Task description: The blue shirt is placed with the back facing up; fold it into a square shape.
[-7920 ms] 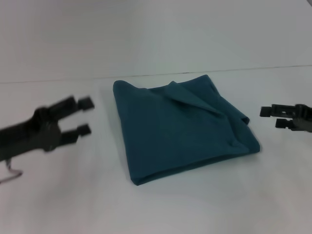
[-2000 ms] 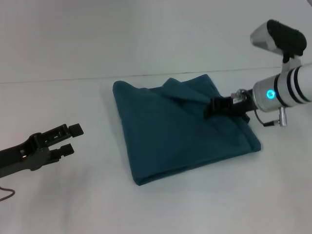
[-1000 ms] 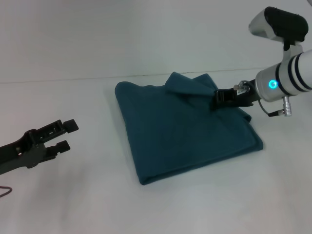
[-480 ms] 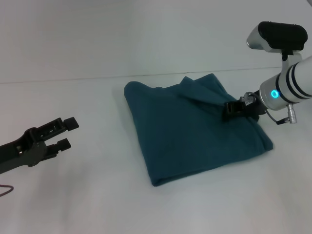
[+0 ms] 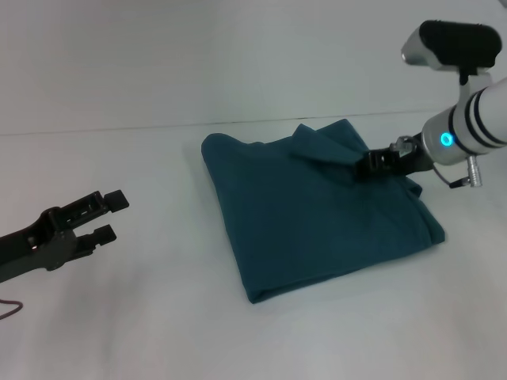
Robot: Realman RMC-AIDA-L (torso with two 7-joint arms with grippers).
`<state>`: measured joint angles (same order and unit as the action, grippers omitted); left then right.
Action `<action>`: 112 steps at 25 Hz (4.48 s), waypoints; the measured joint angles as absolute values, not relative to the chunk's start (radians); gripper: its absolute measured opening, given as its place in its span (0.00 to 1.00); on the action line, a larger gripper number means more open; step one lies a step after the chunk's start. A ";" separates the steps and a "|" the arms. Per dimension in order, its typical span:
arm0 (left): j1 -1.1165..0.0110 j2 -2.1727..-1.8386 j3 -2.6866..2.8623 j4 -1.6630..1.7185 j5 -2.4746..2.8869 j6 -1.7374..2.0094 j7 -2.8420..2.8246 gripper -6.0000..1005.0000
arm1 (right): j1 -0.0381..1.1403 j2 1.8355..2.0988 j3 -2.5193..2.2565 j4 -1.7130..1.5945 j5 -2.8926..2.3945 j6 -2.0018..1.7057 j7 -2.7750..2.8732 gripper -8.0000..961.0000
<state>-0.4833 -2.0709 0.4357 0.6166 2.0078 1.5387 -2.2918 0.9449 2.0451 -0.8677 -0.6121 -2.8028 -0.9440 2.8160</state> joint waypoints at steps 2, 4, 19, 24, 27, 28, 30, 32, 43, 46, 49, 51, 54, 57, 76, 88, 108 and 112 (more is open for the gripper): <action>-0.484 -2.071 0.436 0.617 2.008 1.539 -2.292 0.95 | 0.939 2.044 -0.860 -0.638 -2.803 -0.955 2.824 0.56; -0.484 -2.070 0.436 0.617 2.006 1.539 -2.292 0.95 | 0.930 2.039 -0.857 -0.662 -2.805 -0.963 2.832 0.61; -0.486 -2.066 0.433 0.617 1.994 1.538 -2.293 0.95 | 0.911 1.986 -0.846 -0.718 -2.744 -0.992 2.826 0.87; -0.479 -2.068 0.424 0.617 1.994 1.538 -2.292 0.95 | 0.919 2.009 -0.860 -0.681 -2.693 -0.986 2.769 0.87; -0.479 -2.068 0.424 0.617 1.994 1.537 -2.292 0.95 | 0.921 2.012 -0.863 -0.664 -2.621 -1.001 2.736 0.87; -0.479 -2.068 0.423 0.617 1.994 1.537 -2.292 0.95 | 0.919 2.012 -0.863 -0.661 -2.582 -1.009 2.717 0.87; -0.479 -2.068 0.423 0.617 1.994 1.535 -2.292 0.95 | 0.915 2.012 -0.863 -0.651 -2.532 -1.012 2.694 0.87; -0.482 -2.069 0.423 0.617 1.994 1.535 -2.292 0.95 | 0.916 2.011 -0.864 -0.627 -2.512 -1.001 2.685 0.87; -0.484 -2.070 0.423 0.607 1.994 1.529 -2.293 0.95 | 0.895 2.014 -0.850 -0.692 -2.458 -1.070 2.672 0.87; -0.484 -2.071 0.423 0.606 1.994 1.525 -2.293 0.95 | 0.890 2.007 -0.854 -0.683 -2.380 -1.120 2.645 0.87; -0.485 -2.072 0.423 0.604 1.994 1.523 -2.292 0.95 | 0.900 2.009 -0.869 -0.616 -2.399 -1.073 2.635 0.87; -0.485 -2.072 0.423 0.603 1.994 1.523 -2.292 0.95 | 0.905 2.013 -0.882 -0.578 -2.429 -1.013 2.634 0.87; -0.485 -2.072 0.423 0.603 1.994 1.526 -2.293 0.95 | 0.905 2.024 -0.907 -0.553 -2.460 -0.909 2.634 0.87; -0.483 -2.072 0.423 0.603 1.994 1.528 -2.293 0.95 | 0.891 2.039 -0.925 -0.557 -2.467 -0.789 2.623 0.87; -0.492 -2.059 0.502 0.637 2.050 1.552 -2.300 0.95 | 0.731 1.901 -0.746 -0.718 -2.155 -1.220 2.562 0.88; -0.568 -2.072 0.651 0.659 2.128 1.425 -2.443 0.95 | 0.667 1.799 -0.561 -0.723 -2.133 -1.446 2.577 0.91; -0.719 -2.152 0.762 0.546 2.126 1.189 -2.440 0.94 | 0.689 1.773 -0.504 -0.712 -2.532 -1.360 2.665 0.97; -0.737 -2.154 0.775 0.524 2.127 1.159 -2.436 0.94 | 0.708 1.774 -0.503 -0.712 -2.557 -1.355 2.676 0.97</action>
<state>-0.7372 -2.1543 0.7749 0.5235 2.1268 1.1587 -2.4355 0.7082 1.7744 -0.5026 -0.7118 -2.5575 -1.3555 2.6758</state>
